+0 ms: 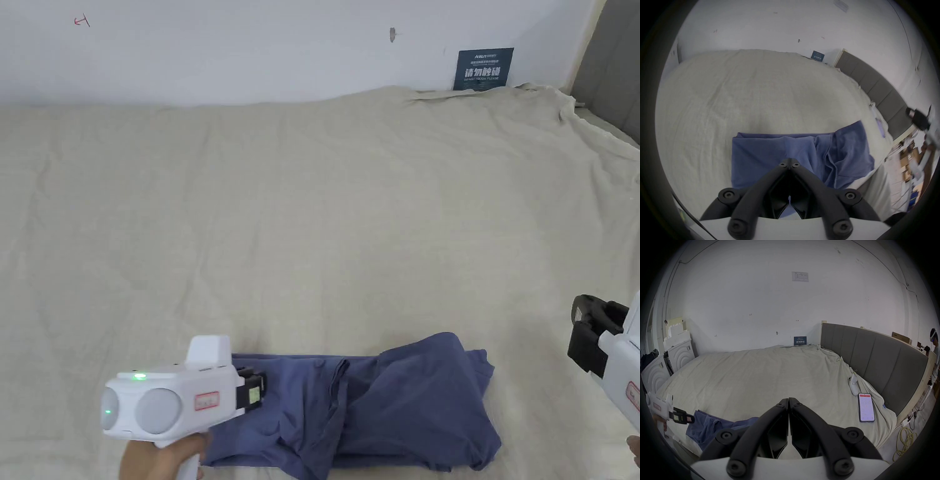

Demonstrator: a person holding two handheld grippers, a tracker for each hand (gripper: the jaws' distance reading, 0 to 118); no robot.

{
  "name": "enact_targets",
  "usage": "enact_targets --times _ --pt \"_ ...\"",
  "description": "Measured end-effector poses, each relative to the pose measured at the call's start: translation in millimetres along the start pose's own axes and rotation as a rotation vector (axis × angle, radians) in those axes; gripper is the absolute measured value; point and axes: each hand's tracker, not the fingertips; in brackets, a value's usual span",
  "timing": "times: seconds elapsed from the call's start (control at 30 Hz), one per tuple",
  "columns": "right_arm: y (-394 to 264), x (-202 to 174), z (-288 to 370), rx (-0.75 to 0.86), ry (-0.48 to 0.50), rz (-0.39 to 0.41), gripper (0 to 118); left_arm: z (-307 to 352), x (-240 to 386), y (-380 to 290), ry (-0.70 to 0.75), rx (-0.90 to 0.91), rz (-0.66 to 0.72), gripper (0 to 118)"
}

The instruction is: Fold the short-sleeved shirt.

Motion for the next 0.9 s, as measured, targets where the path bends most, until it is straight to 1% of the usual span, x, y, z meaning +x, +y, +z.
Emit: enact_targets --times 0.03,0.07,0.1,0.13,0.17,0.2,0.23,0.27,0.3,0.43,0.53,0.57,0.67,0.77,0.8,0.83,0.87,0.9 --pt "0.1 -0.7 -0.3 0.0 0.001 0.002 0 4.8 -10.2 2.9 -0.032 -0.009 0.04 0" --pt "0.2 -1.2 -0.5 -0.001 0.001 0.003 0 8.3 -19.3 4.6 -0.047 -0.017 0.07 4" --pt "0.3 -1.6 -1.1 0.0 0.003 0.003 0 11.3 -29.1 6.0 -0.045 -0.021 0.095 11" --pt "0.3 -2.1 -2.2 -0.002 0.004 0.003 0 13.1 -38.7 5.2 -0.031 -0.013 0.104 21" --pt "0.2 -2.8 -3.2 -0.004 0.003 0.005 0 13.1 -45.7 4.3 -0.022 -0.018 0.1 45" --pt "0.1 -3.5 -4.2 -0.007 0.004 0.008 0 12.7 -53.4 2.8 0.0 -0.03 0.104 67" --pt "-0.1 -4.1 -4.7 -0.009 0.004 0.009 0 10.7 -59.0 -0.6 0.033 -0.042 0.106 83" --pt "-0.3 -4.6 -5.1 -0.01 0.005 0.01 0 9.2 -63.9 -2.3 0.046 -0.047 0.104 98" --pt "-0.3 -5.4 -5.8 -0.013 0.006 0.012 0 7.6 -70.6 -5.0 0.05 -0.047 0.106 102" --pt "-0.9 -7.7 -8.1 -0.02 0.01 0.019 0 -6.6 -89.8 -10.2 -0.001 -0.083 0.177 102" --pt "-1.5 -8.9 -9.1 -0.025 0.009 0.026 0 -16.7 -90.9 -11.1 -0.034 -0.081 0.195 100" --pt "-1.9 -8.9 -9.2 -0.026 0.009 0.026 0 -19.2 -89.4 -11.5 -0.045 -0.076 0.193 95" --pt "-3.1 -8.4 -9.6 -0.031 0.004 0.025 0 -31.4 -80.8 -9.8 -0.069 -0.096 0.168 76" --pt "-3.6 -7.1 -9.3 -0.035 -0.001 0.024 0 -38.4 -66.6 -7.9 -0.045 -0.108 0.092 75" --pt "-3.8 -6.4 -9.3 -0.037 -0.004 0.024 0 -40.7 -63.5 -7.2 -0.037 -0.119 0.079 72" --pt "-3.9 -5.6 -9.1 -0.037 -0.005 0.023 0 -41.5 -61.8 -6.0 -0.024 -0.13 0.068 63" --pt "-4.1 -5.1 -8.9 -0.037 -0.007 0.022 0 -40.5 -60.4 -5.5 -0.018 -0.128 0.057 40" --pt "-4.4 -4.6 -8.8 -0.036 -0.009 0.021 0 -39.6 -60.0 -5.4 -0.001 -0.121 0.028 22"
